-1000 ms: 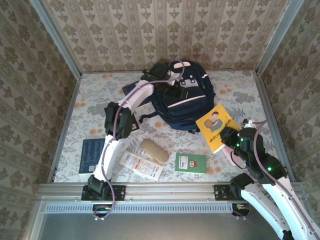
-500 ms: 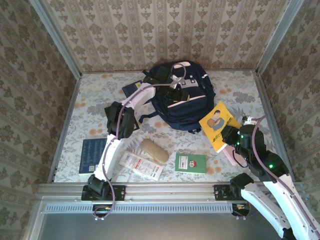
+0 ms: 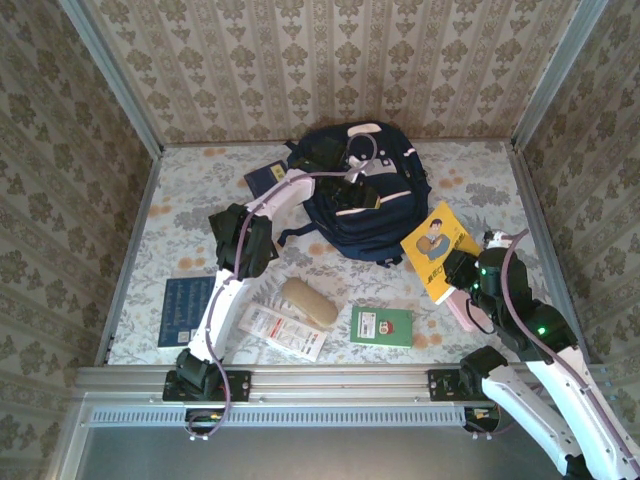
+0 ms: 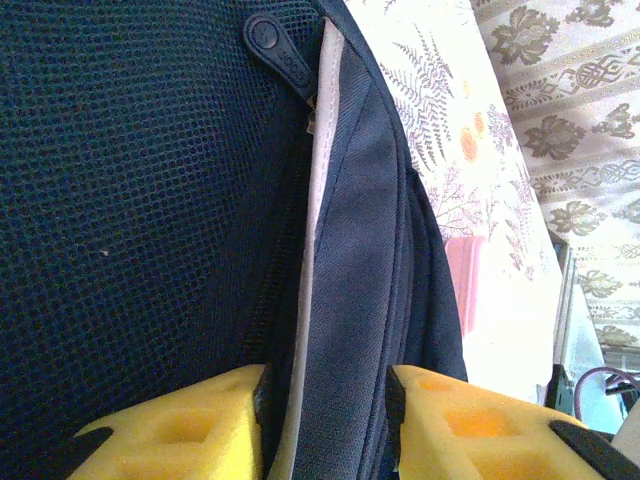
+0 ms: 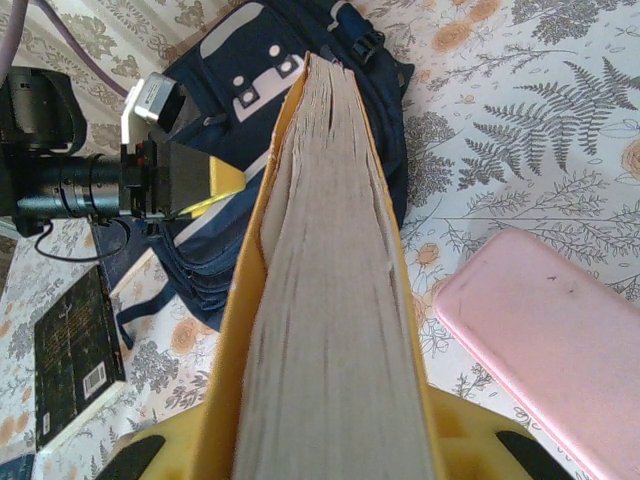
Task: Pack the student bag
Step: Open the student bag at the top-center of the table.
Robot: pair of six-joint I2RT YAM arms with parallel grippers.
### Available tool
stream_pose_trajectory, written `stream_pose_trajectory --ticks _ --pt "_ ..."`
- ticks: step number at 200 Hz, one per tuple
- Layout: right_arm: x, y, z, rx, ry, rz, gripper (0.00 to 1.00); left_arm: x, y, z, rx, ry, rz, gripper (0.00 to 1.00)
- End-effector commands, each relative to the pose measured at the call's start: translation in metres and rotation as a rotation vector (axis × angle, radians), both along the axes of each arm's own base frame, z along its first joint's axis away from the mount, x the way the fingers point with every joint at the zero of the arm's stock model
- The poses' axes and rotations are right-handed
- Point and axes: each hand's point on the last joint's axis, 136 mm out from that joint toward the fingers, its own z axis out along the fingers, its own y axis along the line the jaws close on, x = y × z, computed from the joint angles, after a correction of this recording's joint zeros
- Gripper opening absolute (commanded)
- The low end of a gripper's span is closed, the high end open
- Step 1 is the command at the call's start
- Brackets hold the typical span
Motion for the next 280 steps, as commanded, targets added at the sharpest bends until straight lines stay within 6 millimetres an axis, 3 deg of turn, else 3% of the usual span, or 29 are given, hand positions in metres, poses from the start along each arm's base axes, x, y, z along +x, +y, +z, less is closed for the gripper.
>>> stream_pose_trajectory --ticks 1,47,73,80,90,103,126,152,186,214,251,280 --pt "0.006 -0.006 0.040 0.013 -0.132 -0.029 0.00 -0.008 -0.001 -0.015 0.012 0.031 -0.036 0.35" --pt "0.001 -0.012 0.037 -0.010 -0.135 -0.041 0.00 -0.011 -0.006 -0.024 0.028 -0.002 -0.077 0.21" --pt "0.001 -0.012 0.034 -0.018 -0.125 -0.038 0.00 -0.019 -0.010 -0.027 0.045 -0.029 -0.110 0.22" --pt "0.000 -0.012 0.035 -0.018 -0.127 -0.038 0.00 -0.019 -0.010 -0.028 0.049 -0.032 -0.115 0.17" --pt "0.000 -0.012 0.036 -0.016 -0.131 -0.037 0.00 -0.018 -0.010 -0.027 0.053 -0.039 -0.117 0.00" --pt "-0.001 -0.012 0.039 -0.018 -0.136 -0.033 0.00 -0.017 -0.011 -0.018 0.046 -0.057 -0.115 0.00" --pt "-0.005 -0.019 0.045 -0.042 -0.138 -0.054 0.00 -0.009 -0.014 0.025 -0.010 -0.120 -0.094 0.00" --pt "-0.012 -0.023 0.055 -0.041 -0.168 -0.059 0.00 0.003 -0.012 0.098 -0.124 -0.183 -0.054 0.00" --pt "-0.019 -0.023 0.069 -0.031 -0.212 -0.042 0.00 0.029 0.009 0.170 -0.242 -0.239 0.053 0.00" --pt "-0.025 -0.035 0.071 -0.042 -0.202 -0.095 0.00 0.037 0.022 0.225 -0.365 -0.258 0.081 0.00" --pt "-0.022 -0.026 0.074 -0.009 -0.217 -0.059 0.00 0.032 0.029 0.287 -0.487 -0.300 0.079 0.00" --pt "-0.003 0.001 0.072 0.074 -0.208 0.021 0.00 0.023 0.031 0.306 -0.525 -0.305 0.064 0.00"
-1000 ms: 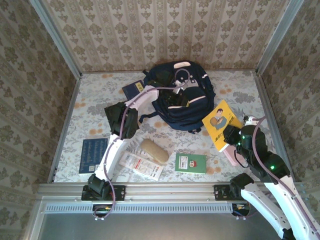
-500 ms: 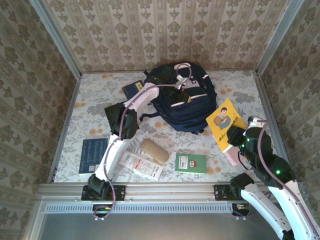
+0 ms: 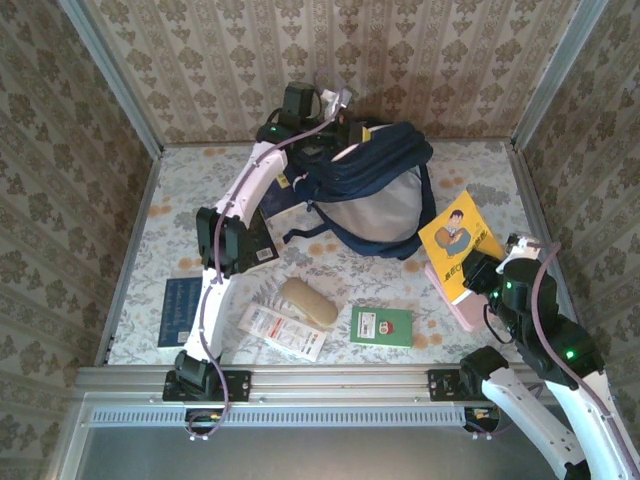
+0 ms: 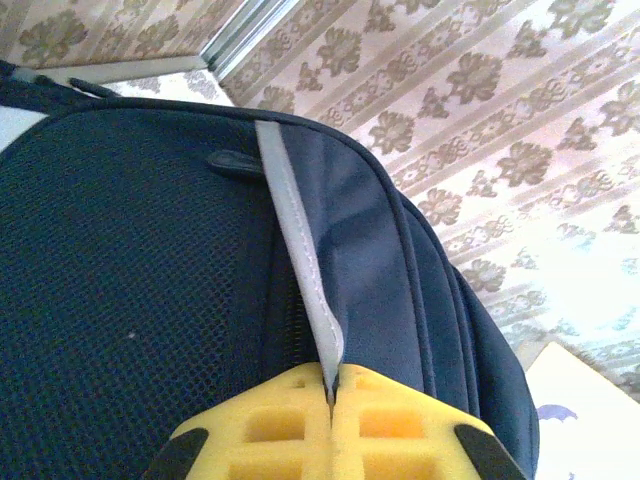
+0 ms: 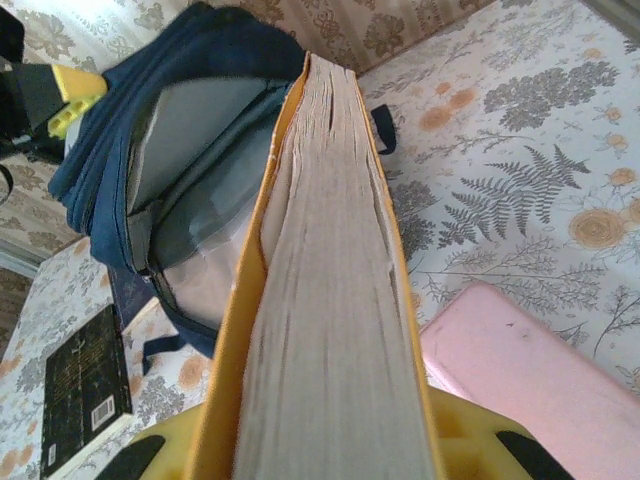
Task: Pack the student bag
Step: Open the student bag at the top-center of the table, then place the book in the student bag.
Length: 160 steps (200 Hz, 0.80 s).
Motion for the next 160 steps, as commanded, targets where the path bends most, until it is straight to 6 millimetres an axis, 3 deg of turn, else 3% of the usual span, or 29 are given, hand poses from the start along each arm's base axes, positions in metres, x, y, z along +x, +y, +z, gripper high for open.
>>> stream_pose_trajectory --ticks 1,24,48,94,160 --pt "0.019 0.022 0.028 0.111 -0.100 0.063 0.00 -0.038 0.006 0.111 -0.174 -0.172 -0.080 0.00" --pt "0.041 0.052 0.040 0.193 -0.110 0.160 0.00 -0.051 0.001 0.117 -0.180 -0.175 -0.114 0.00" --pt "0.065 0.063 0.043 0.248 -0.093 0.171 0.00 -0.067 -0.005 0.124 -0.190 -0.180 -0.152 0.00" --pt "0.124 0.063 0.016 0.527 -0.037 0.163 0.00 -0.089 -0.007 0.148 -0.228 -0.178 -0.183 0.00" --pt "0.187 0.069 -0.018 0.625 0.042 0.132 0.00 -0.122 -0.011 0.182 -0.309 -0.186 -0.260 0.00"
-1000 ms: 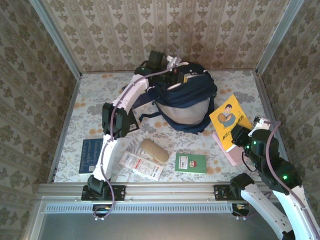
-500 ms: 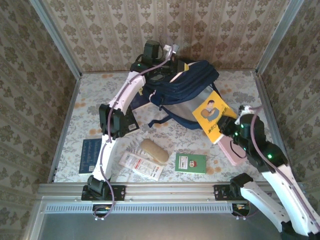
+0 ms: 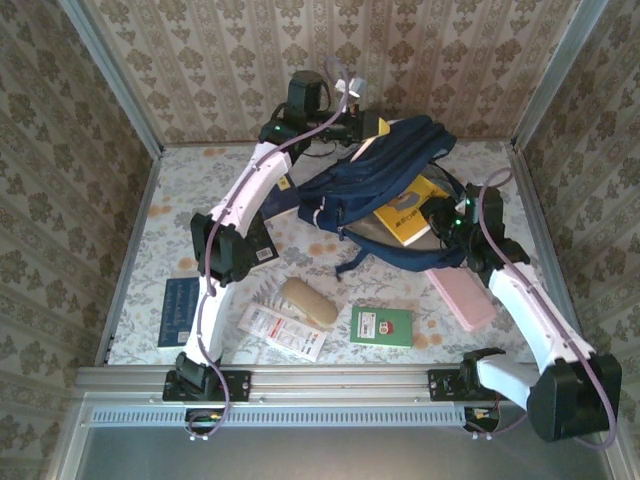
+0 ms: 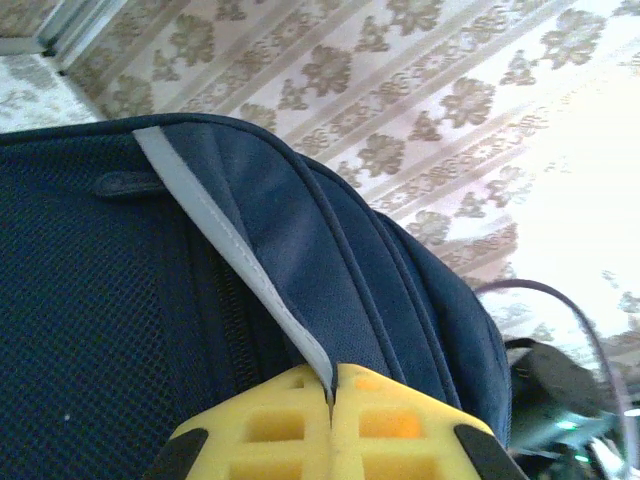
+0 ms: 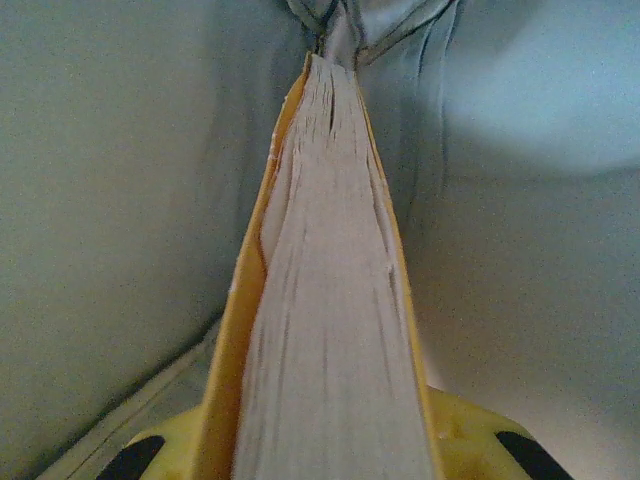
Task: Pack the student bag
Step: Place the book in the student bag.
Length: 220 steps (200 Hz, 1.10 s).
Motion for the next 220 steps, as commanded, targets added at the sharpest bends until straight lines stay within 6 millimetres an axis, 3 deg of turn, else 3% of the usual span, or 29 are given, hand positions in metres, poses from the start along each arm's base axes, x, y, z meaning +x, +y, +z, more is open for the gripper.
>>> stream_pose_trajectory --ticks 1,27,80,102,112,130,145,180,220 --pt "0.028 0.011 0.041 0.088 -0.138 0.022 0.00 -0.055 0.013 0.103 -0.190 -0.227 -0.105 0.00" --pt "0.052 0.016 0.023 0.038 -0.043 0.005 0.00 -0.065 0.008 0.103 -0.190 -0.236 -0.134 0.00" --pt "0.089 0.044 -0.049 -0.150 0.234 0.039 0.00 -0.071 0.002 0.093 -0.175 -0.222 -0.161 0.00" --pt "0.112 0.059 -0.069 -0.126 0.235 0.067 0.11 -0.074 -0.003 0.088 -0.170 -0.217 -0.172 0.00" --pt "0.126 0.068 -0.074 -0.102 0.210 0.095 0.21 -0.073 -0.003 0.085 -0.167 -0.214 -0.171 0.00" --pt "0.146 0.083 -0.073 -0.107 0.162 0.176 0.51 -0.065 -0.004 0.077 -0.156 -0.204 -0.153 0.00" --pt "0.154 0.092 -0.062 -0.117 0.124 0.241 0.65 -0.054 -0.004 0.067 -0.141 -0.186 -0.127 0.00" --pt "0.136 0.075 -0.018 -0.268 0.055 0.252 0.99 -0.011 0.003 0.037 -0.089 -0.158 -0.013 0.00" --pt "0.089 0.050 0.001 -0.381 0.043 0.251 0.99 0.030 0.013 0.015 -0.070 -0.127 0.095 0.00"
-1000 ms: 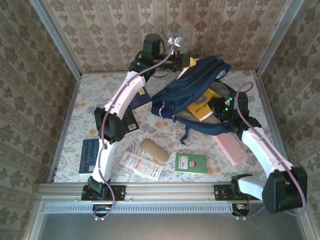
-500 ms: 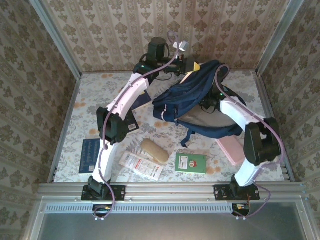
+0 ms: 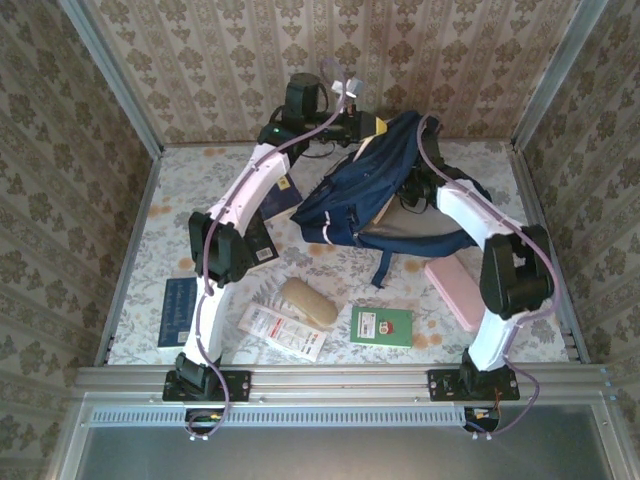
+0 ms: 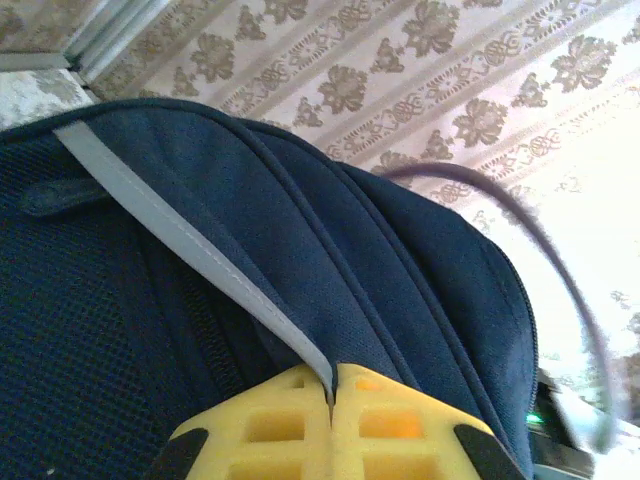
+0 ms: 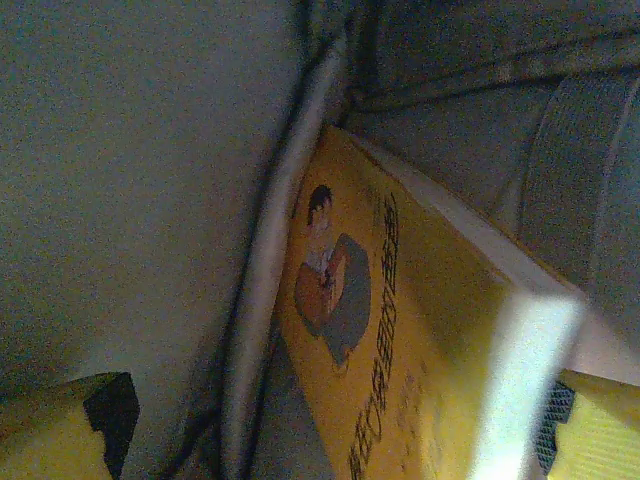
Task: Pack the student bag
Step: Place the book in the student bag, then pick up the glasses case at the center of the table.
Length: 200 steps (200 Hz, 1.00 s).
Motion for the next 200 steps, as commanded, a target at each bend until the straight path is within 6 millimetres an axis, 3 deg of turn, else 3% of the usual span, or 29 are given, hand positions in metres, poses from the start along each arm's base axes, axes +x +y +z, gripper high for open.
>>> stream_pose_trajectory --ticks 1,39,43,54,78,97,148,200 --pt "-0.032 -0.014 0.037 -0.097 -0.080 0.033 1.00 0.013 0.007 0.030 -0.075 -0.145 0.040 0.00" --pt "-0.075 -0.049 0.046 -0.207 -0.092 -0.054 1.00 0.029 0.009 0.010 -0.066 -0.106 0.078 0.00" --pt "-0.081 -0.052 0.056 -0.209 -0.123 -0.061 1.00 0.031 0.009 0.008 -0.064 -0.102 0.082 0.00" --pt "-0.093 -0.061 0.059 -0.230 -0.133 -0.090 1.00 0.033 0.008 0.003 -0.058 -0.094 0.092 0.00" --pt "-0.120 -0.071 0.064 -0.234 -0.145 -0.111 0.98 0.039 0.010 -0.013 -0.019 -0.082 0.109 0.00" --pt "-0.139 -0.065 0.069 -0.210 -0.145 -0.058 0.97 0.043 0.014 -0.025 0.015 -0.078 0.129 0.00" --pt "-0.201 -0.055 0.034 -0.305 -0.054 0.082 0.99 0.055 0.017 -0.063 0.116 -0.070 0.173 0.00" --pt "-0.254 -0.005 -0.017 -0.403 0.075 0.420 0.97 0.060 0.009 -0.099 0.182 -0.045 0.172 0.00"
